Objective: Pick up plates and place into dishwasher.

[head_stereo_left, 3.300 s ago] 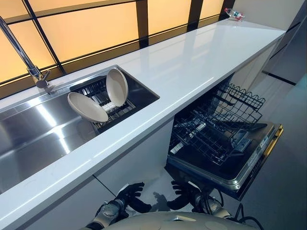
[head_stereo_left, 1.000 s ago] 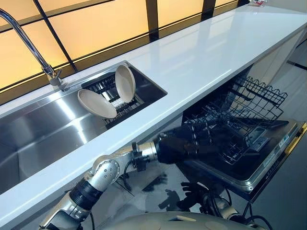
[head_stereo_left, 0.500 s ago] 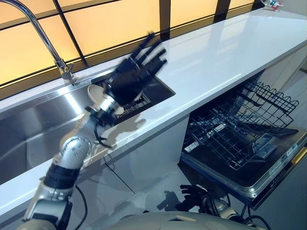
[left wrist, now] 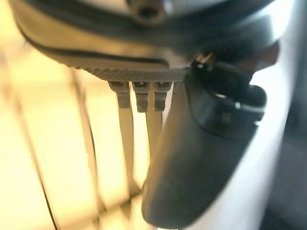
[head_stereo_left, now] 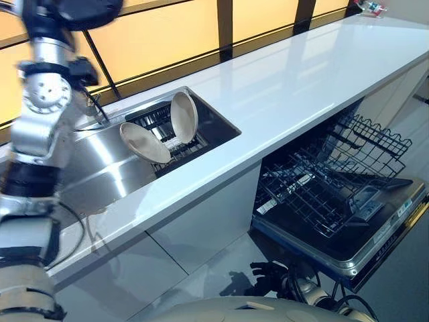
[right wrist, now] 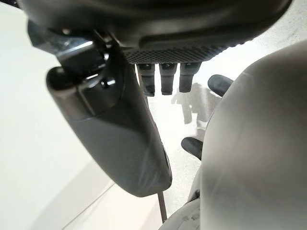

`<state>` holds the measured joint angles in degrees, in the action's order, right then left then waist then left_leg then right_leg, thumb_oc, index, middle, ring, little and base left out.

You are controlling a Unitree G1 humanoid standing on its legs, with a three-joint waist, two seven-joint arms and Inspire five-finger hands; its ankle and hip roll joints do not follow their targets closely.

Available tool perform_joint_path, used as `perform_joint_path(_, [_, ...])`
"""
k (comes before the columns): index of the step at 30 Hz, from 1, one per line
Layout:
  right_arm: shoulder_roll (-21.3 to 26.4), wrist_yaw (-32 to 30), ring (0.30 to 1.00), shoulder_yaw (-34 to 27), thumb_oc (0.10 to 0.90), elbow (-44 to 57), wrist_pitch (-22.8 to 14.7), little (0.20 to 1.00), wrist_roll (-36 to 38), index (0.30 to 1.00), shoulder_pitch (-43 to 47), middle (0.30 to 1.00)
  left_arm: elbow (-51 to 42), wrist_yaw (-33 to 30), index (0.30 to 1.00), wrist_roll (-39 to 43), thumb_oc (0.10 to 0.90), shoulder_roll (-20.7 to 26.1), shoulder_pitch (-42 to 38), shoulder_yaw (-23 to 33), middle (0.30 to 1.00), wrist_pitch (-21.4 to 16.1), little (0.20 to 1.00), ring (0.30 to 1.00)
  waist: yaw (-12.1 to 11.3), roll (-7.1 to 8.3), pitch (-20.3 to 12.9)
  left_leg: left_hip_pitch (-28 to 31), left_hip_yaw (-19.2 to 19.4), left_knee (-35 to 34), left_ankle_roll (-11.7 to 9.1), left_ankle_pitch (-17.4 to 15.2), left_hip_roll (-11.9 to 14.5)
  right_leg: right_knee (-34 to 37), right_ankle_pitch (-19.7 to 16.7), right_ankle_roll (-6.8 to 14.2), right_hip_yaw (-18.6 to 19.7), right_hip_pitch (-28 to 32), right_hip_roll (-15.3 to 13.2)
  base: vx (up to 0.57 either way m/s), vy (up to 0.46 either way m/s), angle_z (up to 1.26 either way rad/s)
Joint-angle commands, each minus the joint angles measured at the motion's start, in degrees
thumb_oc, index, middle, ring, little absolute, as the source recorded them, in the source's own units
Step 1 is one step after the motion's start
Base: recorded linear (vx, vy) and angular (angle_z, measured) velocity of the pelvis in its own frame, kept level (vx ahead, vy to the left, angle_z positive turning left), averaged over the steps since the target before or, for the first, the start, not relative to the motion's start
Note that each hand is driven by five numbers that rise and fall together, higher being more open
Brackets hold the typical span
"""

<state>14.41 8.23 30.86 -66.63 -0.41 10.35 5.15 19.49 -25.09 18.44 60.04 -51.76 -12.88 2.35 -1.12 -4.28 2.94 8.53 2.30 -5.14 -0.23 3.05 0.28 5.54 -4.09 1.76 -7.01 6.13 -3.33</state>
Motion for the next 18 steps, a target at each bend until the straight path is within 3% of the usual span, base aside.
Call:
perform_joint_path(1, [0.29,1.11,0.900,3.51,0.800,-1.39,-2.44,0.900,0.91,0.900,0.06,0.900,6.12,-2.08,0.900,-22.11,0.800,12.38,-21.00,-11.37,0.900,-8.96,0.900,0.900,0.52,-0.80,-3.18,-0.94,0.18,0.14,-0.40,-2.38,-0.76,-0.54,1.03,2.29,-3.04,2.24,-1.12,0.00,0.000,0.00])
perform_joint_path(5, [1.55,1.98,0.900,2.07,0.800,-1.50,-4.45,0.900,-1.25,0.900,-1.82,0.900,5.37,4.52,0.900,-31.95,0.800,18.53,-31.56,-27.43,0.900,-11.62,0.900,0.900,0.98,-1.32,-3.08,-0.59,0.46,0.14,-0.53,-2.56,-0.90,-0.54,0.75,2.84,-2.71,2.27,-1.15,0.01,0.008,0.04])
perform_joint_path(10, [2.07,2.34,0.900,0.79,0.800,-1.14,-5.35,0.900,-2.42,0.900,-2.59,0.900,1.06,9.39,0.900,-41.26,0.800,21.10,-35.87,-37.31,0.900,-15.57,0.900,0.900,1.27,-1.26,-2.81,-0.52,0.41,0.14,-0.48,-2.50,-1.11,-0.54,0.43,3.21,-2.23,2.18,-1.23,0.00,0.000,0.00])
perform_joint_path(16, [3.27,3.95,0.900,0.28,0.800,1.86,-8.32,0.900,-1.31,0.900,-3.58,0.900,-0.12,12.16,0.900,-42.02,0.800,23.78,-32.25,-37.54,0.900,-20.86,0.900,0.900,1.32,-1.26,-2.13,-0.33,0.23,0.14,-0.32,-2.32,-1.22,-0.54,0.18,3.30,-2.24,2.27,-1.31,0.00,0.018,-0.05])
perform_joint_path(18, [4.66,5.93,0.900,0.42,0.800,8.25,-6.60,0.900,2.37,0.900,-3.98,0.900,0.66,11.72,0.900,-41.22,0.800,24.92,-28.64,-35.68,0.900,-23.65,0.900,0.900,1.35,-0.95,-1.72,-0.30,0.09,0.14,-0.20,-2.21,-1.26,-0.54,0.06,3.30,-2.31,2.35,-1.39,0.00,0.007,0.03])
